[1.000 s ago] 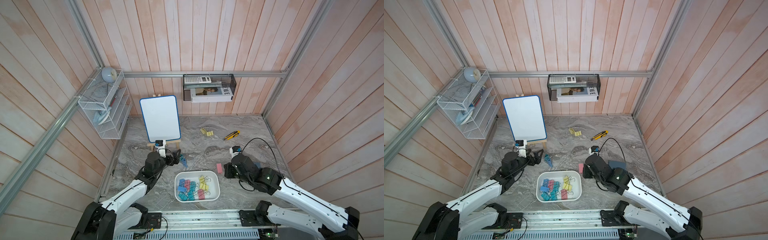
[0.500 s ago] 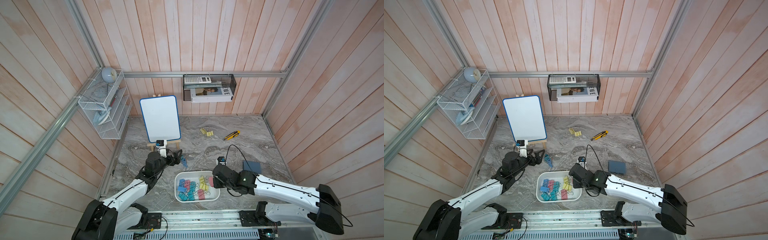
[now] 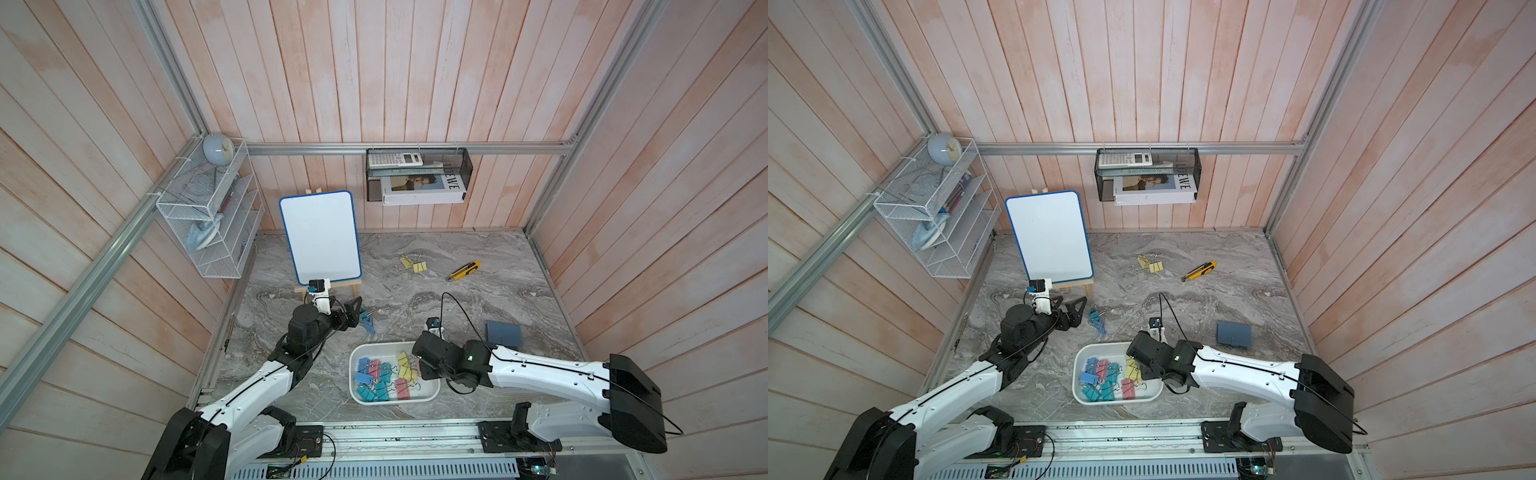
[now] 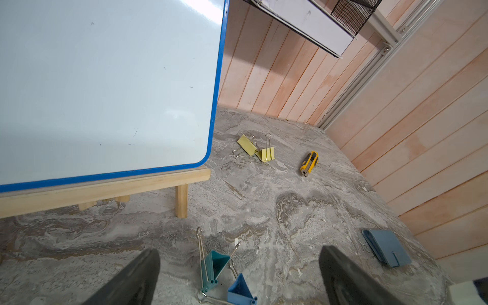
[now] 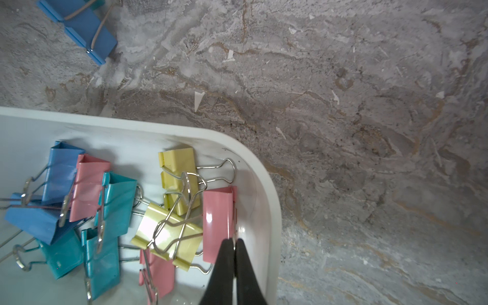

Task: Put the binder clips in the storage box
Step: Place the binder clip in the storage box, then pick up the binder clip at the center of the board.

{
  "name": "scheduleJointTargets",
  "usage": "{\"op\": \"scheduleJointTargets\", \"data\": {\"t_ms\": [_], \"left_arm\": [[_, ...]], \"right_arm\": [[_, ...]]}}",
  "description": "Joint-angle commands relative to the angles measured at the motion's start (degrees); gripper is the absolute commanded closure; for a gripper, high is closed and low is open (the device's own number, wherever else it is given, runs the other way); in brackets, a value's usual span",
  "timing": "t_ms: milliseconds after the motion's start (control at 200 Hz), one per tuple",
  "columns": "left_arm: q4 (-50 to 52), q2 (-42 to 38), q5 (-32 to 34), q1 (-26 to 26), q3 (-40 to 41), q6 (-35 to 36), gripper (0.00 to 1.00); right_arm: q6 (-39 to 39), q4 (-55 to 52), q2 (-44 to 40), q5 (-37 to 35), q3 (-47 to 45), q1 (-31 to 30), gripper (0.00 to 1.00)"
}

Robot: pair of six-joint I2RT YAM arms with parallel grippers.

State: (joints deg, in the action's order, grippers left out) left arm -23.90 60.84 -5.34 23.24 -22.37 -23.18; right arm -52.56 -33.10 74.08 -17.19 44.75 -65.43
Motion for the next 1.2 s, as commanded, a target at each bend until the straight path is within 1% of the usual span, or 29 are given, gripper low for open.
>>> {"op": "scheduleJointTargets", "data": {"t_ms": [0,90,140,185,240,270,295,345,375,425,500,545,615,725,750,785,860,915,990,1055,1140,1195], "left_arm": [[1.03,-0.91,1.13,-0.13,0.46,0.64,0.00],[1.15,-0.98,1.44,-0.13,0.40,0.46,0.00],[1.03,-1.07,1.98,-0.13,0.59,0.24,0.00],[0.86,-1.24,2.49,-0.13,0.90,-0.05,0.00],[0.33,-1.55,2.71,-0.15,1.14,-0.42,0.00],[-0.18,-1.60,2.66,-0.13,1.32,-0.64,0.00],[-0.56,-1.73,2.77,-0.13,1.51,-0.87,0.00],[-1.20,-1.39,2.50,-0.13,1.55,-1.16,0.00],[-1.33,-1.10,2.37,-0.13,1.52,-1.19,0.00],[-1.13,-0.69,1.87,-0.13,1.26,-1.33,0.00],[-0.99,-0.52,1.24,-0.17,1.13,-1.39,0.00],[-0.87,-0.78,1.21,-0.05,1.17,-1.21,0.00],[-0.01,-1.23,1.29,-0.04,1.06,-0.64,0.00],[0.71,-1.95,0.34,-0.04,0.87,-0.04,0.00],[0.36,-1.95,-0.08,-0.04,1.05,-0.11,0.00],[-0.15,-1.80,-0.58,0.04,1.14,-0.11,0.00],[-0.08,-1.19,-0.70,0.22,1.07,0.22,0.00],[0.48,-0.77,-0.68,0.22,0.56,0.40,0.00],[0.16,-0.46,-0.86,0.22,0.71,0.04,0.00],[-0.80,-0.46,-0.88,0.22,1.10,-0.49,0.00],[-0.93,-0.24,-0.83,0.22,1.16,-0.51,0.00],[-0.53,0.13,-0.10,0.21,1.13,-0.18,0.00]], "right_arm": [[-0.87,-1.18,1.36,-1.93,1.62,-0.76,1.00],[-0.89,-1.23,3.34,-1.83,2.58,-0.86,1.00],[-0.93,-2.30,4.24,-2.05,3.95,-0.80,0.90],[-1.15,-4.59,4.57,-3.12,6.05,-0.77,0.76],[-1.82,-7.11,4.21,-5.56,8.80,-0.76,0.65],[-3.08,-7.82,3.70,-7.73,9.91,-0.76,0.61],[-2.35,-7.38,3.05,-9.17,10.59,-0.68,0.60],[1.97,-4.24,1.63,-12.26,10.82,0.12,0.57],[5.25,-2.16,0.98,-12.33,10.87,1.61,0.55],[9.54,0.79,1.03,-9.68,11.29,7.16,0.54],[12.79,4.69,3.25,-2.16,13.36,19.12,0.56],[15.13,9.22,5.52,2.92,14.04,25.69,0.57],[17.19,14.49,11.17,8.60,16.78,34.12,0.59],[17.86,18.14,24.44,18.03,24.96,43.26,0.61],[19.31,18.60,27.44,21.75,27.79,44.70,0.61],[21.46,18.17,31.59,24.58,31.71,45.86,0.61],[23.18,14.16,39.20,21.43,40.69,45.96,0.60],[23.52,12.21,43.15,19.66,46.08,45.71,0.60],[21.53,10.38,47.57,14.32,52.69,44.53,0.61],[19.77,6.69,52.43,9.30,60.08,42.53,0.62],[19.96,1.45,58.29,2.31,69.85,39.36,0.62],[20.68,0.20,61.14,-1.97,73.84,37.84,0.62]]}}
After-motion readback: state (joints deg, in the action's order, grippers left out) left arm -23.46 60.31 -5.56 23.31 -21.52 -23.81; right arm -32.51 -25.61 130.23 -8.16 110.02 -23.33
